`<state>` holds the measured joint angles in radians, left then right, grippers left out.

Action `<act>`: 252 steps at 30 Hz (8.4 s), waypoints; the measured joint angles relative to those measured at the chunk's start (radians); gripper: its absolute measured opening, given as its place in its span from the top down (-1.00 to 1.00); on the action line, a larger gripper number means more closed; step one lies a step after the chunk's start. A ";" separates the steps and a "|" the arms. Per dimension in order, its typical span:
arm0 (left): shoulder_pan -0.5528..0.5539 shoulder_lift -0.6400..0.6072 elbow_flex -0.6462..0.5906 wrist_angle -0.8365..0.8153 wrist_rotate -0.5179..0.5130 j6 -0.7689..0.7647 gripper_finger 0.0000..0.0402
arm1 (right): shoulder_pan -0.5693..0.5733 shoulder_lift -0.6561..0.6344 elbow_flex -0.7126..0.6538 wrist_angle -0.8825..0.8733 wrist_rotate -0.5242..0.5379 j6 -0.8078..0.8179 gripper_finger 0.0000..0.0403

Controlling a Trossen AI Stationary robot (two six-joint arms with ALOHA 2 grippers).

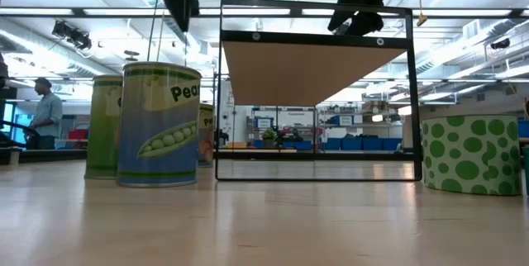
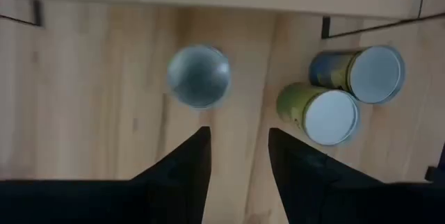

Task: Pick and place cans onto a shelf
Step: Put the canned peaches on the shelf

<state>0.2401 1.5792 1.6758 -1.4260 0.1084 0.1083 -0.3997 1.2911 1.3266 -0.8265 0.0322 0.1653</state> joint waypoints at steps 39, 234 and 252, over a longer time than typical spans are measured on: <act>-0.254 -0.533 -0.637 0.347 -0.248 -0.408 -0.58 | 0.165 0.000 0.000 -0.082 0.072 0.139 -0.76; -0.014 -0.091 -0.810 0.958 -0.089 -0.050 -0.51 | 0.204 0.001 0.000 -0.013 0.080 0.169 -0.76; 0.080 -0.271 -0.750 0.700 -0.079 -0.141 -0.53 | 0.204 0.001 0.000 -0.013 0.079 0.172 -0.76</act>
<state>0.3197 1.3087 0.9257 -0.7260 0.0296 -0.0324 -0.1959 1.2919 1.3262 -0.8391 0.1116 0.3371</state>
